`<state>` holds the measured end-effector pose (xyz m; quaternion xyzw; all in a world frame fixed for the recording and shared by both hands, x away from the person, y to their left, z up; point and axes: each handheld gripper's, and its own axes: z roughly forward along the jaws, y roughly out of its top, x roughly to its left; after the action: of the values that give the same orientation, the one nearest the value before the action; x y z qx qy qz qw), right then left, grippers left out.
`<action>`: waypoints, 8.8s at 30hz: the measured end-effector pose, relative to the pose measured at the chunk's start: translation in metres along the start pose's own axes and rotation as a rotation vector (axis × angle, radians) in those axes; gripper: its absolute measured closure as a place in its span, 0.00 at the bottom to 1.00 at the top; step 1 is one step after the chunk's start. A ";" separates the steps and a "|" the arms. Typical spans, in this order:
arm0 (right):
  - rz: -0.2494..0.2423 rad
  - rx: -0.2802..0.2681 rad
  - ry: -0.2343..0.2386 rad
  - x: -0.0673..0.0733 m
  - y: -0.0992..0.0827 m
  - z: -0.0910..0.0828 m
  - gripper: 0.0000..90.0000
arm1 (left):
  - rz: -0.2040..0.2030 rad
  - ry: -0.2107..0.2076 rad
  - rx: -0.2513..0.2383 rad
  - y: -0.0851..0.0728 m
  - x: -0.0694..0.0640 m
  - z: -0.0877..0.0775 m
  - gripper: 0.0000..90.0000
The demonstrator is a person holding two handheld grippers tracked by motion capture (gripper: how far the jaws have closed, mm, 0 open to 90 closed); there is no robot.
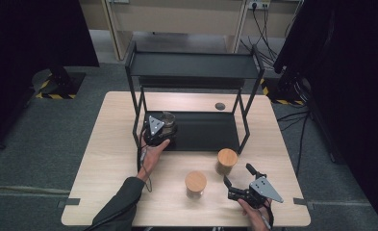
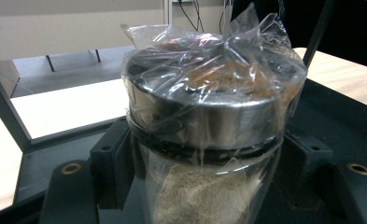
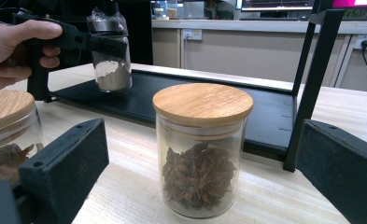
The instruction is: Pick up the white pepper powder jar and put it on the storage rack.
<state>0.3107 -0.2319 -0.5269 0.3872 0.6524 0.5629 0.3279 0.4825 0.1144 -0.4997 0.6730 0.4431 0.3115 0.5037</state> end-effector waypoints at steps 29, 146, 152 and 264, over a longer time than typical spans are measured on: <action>0.000 0.000 0.001 0.000 0.000 0.000 0.03 | -0.002 0.039 0.010 -0.005 0.002 0.016 0.35; -0.004 0.002 -0.001 0.000 0.000 0.000 0.03 | 0.016 -0.056 -0.089 -0.033 -0.022 -0.058 0.03; -0.005 0.002 -0.001 0.000 0.000 0.000 0.03 | 0.017 -0.067 -0.096 -0.037 -0.022 -0.064 0.03; 0.000 0.006 0.002 0.000 0.000 0.001 0.03 | 0.057 -0.112 -0.164 -0.076 -0.038 -0.136 0.03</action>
<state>0.3112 -0.2316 -0.5268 0.3874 0.6547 0.5612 0.3260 0.3274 0.1427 -0.5309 0.6582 0.3677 0.3229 0.5721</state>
